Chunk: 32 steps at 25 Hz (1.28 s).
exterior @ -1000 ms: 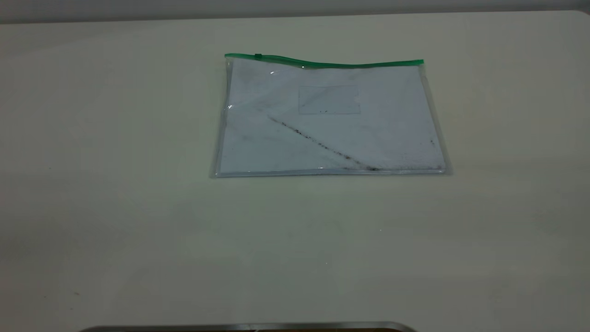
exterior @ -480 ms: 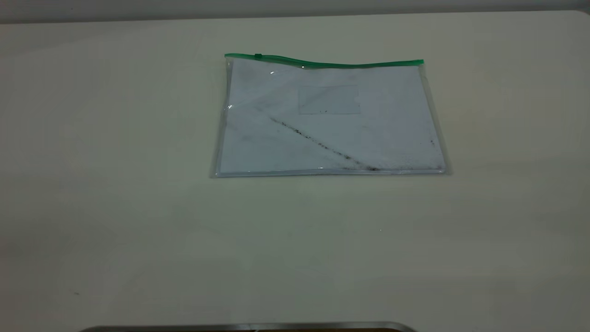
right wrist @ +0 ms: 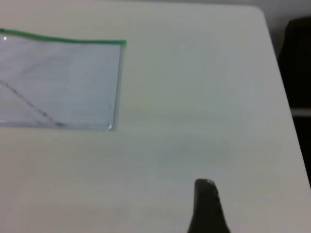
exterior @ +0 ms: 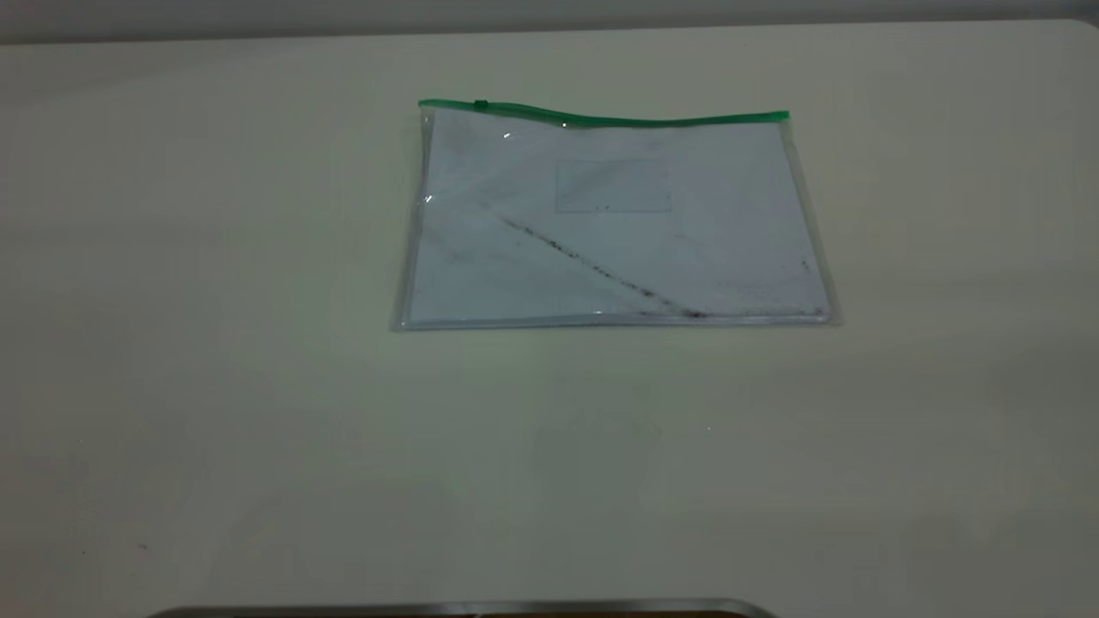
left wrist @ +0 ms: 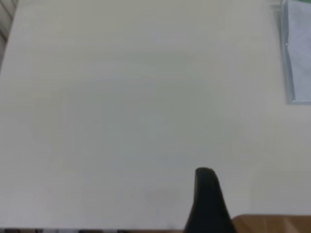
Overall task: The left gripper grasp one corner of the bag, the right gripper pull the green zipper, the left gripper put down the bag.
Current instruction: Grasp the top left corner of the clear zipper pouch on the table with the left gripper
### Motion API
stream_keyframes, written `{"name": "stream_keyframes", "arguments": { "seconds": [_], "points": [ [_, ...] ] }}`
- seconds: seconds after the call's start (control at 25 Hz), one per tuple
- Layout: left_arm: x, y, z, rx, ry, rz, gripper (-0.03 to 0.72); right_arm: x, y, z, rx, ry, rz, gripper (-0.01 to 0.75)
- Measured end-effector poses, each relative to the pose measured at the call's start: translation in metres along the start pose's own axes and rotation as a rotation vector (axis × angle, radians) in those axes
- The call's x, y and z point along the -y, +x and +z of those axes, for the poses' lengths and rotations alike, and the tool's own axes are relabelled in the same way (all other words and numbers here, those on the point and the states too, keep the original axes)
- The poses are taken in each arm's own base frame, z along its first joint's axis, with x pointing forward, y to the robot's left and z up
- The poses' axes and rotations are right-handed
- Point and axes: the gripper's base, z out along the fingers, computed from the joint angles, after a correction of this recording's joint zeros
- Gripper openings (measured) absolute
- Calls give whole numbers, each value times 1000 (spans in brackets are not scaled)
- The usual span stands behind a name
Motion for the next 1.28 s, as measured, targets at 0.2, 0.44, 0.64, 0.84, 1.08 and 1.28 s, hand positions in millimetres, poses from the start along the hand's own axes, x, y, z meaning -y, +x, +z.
{"name": "stream_keyframes", "arguments": {
  "seconds": [0.2,0.44,0.64,0.84,1.08,1.28],
  "points": [
    [2,-52,42,-87,26,-12,588,3,-29,21,-94,-4,10,558],
    [7,-102,117,-189,76,-57,588,4,-50,56,-165,-16,28,558],
    [14,-131,184,-223,156,-79,588,6,-61,82,-186,-21,43,558],
    [22,-145,246,-252,259,-53,588,8,-69,114,-230,-17,52,558],
    [33,-148,313,-256,404,-15,588,11,-73,148,-258,-9,56,558],
    [39,-134,362,-257,495,48,588,12,-70,170,-307,-7,60,558]
  ]
}}
